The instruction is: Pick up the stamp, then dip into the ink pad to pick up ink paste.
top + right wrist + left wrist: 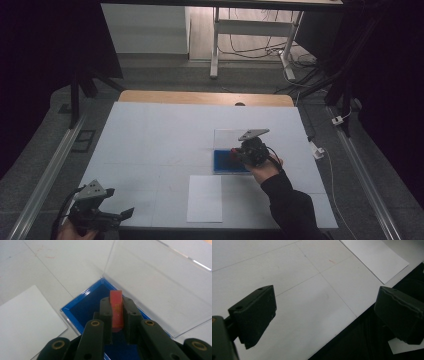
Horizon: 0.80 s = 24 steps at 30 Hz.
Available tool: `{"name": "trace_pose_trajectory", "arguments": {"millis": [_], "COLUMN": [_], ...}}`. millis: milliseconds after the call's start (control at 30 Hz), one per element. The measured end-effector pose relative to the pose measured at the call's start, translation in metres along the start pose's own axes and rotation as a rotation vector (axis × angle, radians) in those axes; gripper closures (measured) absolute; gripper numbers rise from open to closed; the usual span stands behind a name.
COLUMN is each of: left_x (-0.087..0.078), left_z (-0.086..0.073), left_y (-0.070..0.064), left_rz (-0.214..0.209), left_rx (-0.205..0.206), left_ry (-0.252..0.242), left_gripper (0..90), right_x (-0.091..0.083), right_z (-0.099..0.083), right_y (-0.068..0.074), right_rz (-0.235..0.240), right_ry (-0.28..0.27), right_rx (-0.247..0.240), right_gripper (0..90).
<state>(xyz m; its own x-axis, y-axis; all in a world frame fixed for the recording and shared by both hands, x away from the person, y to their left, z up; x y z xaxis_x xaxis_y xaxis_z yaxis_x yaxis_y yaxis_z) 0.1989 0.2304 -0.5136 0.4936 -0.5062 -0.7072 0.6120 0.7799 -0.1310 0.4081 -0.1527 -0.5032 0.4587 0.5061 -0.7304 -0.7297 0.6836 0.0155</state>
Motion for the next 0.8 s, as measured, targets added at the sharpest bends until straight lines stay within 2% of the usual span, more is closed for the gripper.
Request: {"name": "trace_pose_trajectory", "arguments": {"millis": [233, 367, 667, 800], "left_x": [-0.0002, 0.0000, 0.0002, 0.0003], "left_z": [0.0003, 0.0002, 0.0004, 0.0005], "left_y": [-0.0003, -0.0007, -0.0006, -0.0006], "left_rz": [-0.001, 0.001, -0.002, -0.003], "left_rx": [0.000, 0.004, 0.006, 0.007], "left_ry": [-0.002, -0.002, 0.000, -0.001], "left_gripper": [4.4, 4.4, 4.4, 4.4], "right_x": [-0.0084, -0.0091, -0.0067, -0.0030], "right_z": [0.0016, 0.0001, -0.0006, -0.0029], "right_y": [0.0018, 0.0013, -0.0025, -0.0059], "right_rz": [0.009, 0.004, -0.006, -0.011], "right_ry": [-0.019, -0.010, -0.021, -0.008], "right_rx": [-0.007, -0.015, 0.014, 0.018], "right_gripper": [80.0, 80.0, 80.1, 80.0]}}
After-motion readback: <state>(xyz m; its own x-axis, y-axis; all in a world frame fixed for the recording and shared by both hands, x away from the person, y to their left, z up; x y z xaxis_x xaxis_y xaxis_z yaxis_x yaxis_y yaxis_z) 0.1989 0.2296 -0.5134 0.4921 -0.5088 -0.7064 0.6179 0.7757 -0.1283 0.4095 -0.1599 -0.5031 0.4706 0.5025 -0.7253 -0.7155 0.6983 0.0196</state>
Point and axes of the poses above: each handheld gripper's, and its own axes: x roughly forward along the jaws, z roughly out of its top, y roughly to its left, the point moved 5 cm from there along x, roughly forward along the jaws, and after that the axes turned 5 degrees about x, right-handed, at the moved point
